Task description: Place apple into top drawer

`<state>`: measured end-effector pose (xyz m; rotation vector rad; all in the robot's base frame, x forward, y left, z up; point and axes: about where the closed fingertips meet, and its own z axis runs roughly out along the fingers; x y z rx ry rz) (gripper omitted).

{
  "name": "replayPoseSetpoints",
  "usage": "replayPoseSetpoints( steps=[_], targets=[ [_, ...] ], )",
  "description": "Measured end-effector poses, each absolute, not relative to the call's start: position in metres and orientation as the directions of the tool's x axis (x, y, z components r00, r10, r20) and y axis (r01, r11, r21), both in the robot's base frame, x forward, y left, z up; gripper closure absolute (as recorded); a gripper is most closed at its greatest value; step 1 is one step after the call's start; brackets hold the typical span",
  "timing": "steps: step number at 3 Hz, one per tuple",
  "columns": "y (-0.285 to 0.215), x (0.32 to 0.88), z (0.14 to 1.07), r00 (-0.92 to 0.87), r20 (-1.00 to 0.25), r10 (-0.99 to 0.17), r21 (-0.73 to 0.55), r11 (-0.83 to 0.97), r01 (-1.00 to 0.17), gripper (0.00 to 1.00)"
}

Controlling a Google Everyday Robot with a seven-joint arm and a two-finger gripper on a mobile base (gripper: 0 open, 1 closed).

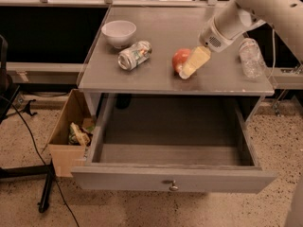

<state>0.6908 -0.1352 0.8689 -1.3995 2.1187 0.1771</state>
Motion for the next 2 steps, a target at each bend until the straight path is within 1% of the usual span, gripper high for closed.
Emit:
replayPoseSetpoints(
  steps=[2],
  targets=[
    [-0.1218,0.7002,0.8486,-0.283,-0.578,-0.765,-0.139,0.434,-0.890,0.00]
  ],
)
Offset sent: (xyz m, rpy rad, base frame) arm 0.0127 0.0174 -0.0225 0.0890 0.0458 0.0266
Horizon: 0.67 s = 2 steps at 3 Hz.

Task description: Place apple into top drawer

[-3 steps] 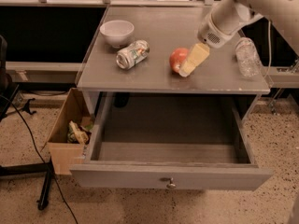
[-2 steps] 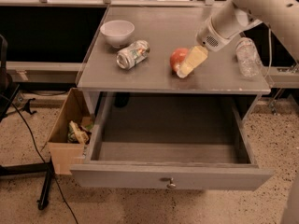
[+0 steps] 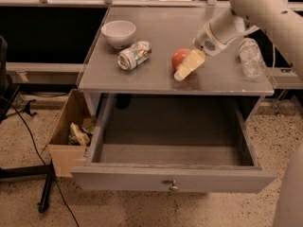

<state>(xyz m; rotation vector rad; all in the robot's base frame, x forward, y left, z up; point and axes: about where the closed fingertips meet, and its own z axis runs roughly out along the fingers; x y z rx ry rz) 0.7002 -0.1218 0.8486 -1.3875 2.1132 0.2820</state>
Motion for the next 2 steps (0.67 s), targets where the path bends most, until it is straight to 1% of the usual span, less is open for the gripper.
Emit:
replayPoseSetpoints(
  steps=[1,2],
  targets=[
    [-0.1112,0.6973,0.8429,-0.276,-0.581,-0.765,-0.120,0.416,-0.901,0.00],
    [-0.1030,0.6911,0.8392,-0.267,-0.581,-0.769,-0.111,0.399,-0.910,0.16]
  ],
)
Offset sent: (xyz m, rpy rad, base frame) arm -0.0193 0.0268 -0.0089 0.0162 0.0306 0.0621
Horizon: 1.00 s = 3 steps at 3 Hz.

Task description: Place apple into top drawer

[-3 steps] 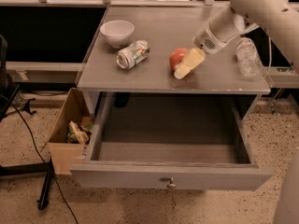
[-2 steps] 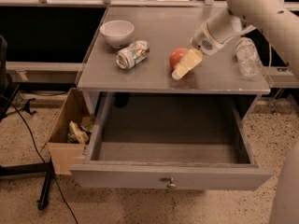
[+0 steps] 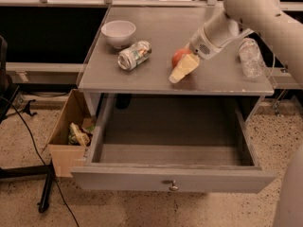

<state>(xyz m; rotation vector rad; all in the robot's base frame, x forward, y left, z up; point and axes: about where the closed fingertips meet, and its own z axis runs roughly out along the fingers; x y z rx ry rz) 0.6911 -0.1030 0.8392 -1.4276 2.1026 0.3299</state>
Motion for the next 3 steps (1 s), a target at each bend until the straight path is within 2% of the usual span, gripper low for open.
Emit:
replayPoseSetpoints(
  steps=[3],
  targets=[
    [-0.1028,0.6910,0.8391,-0.267,-0.581,-0.769,-0.110,0.399,-0.910,0.85]
  ],
)
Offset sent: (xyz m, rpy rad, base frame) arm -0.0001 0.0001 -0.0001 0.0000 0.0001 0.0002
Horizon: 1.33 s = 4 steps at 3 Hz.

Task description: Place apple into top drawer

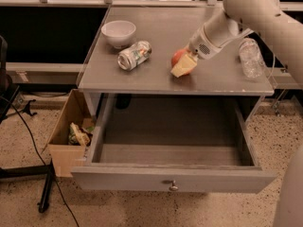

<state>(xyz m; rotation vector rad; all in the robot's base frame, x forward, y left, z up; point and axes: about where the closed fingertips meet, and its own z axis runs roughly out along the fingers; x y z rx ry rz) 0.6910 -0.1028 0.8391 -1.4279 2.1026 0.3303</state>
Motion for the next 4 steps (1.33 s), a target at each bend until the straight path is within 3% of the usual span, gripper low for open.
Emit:
replayPoseSetpoints(
  steps=[1,4],
  targets=[
    [-0.106,0.688,0.853,-0.251,-0.559,-0.790,-0.130,0.382,-0.915,1.00],
    [-0.141,0.632,0.926,-0.227,-0.415,-0.881,-0.192,0.329,-0.925,1.00]
  ],
)
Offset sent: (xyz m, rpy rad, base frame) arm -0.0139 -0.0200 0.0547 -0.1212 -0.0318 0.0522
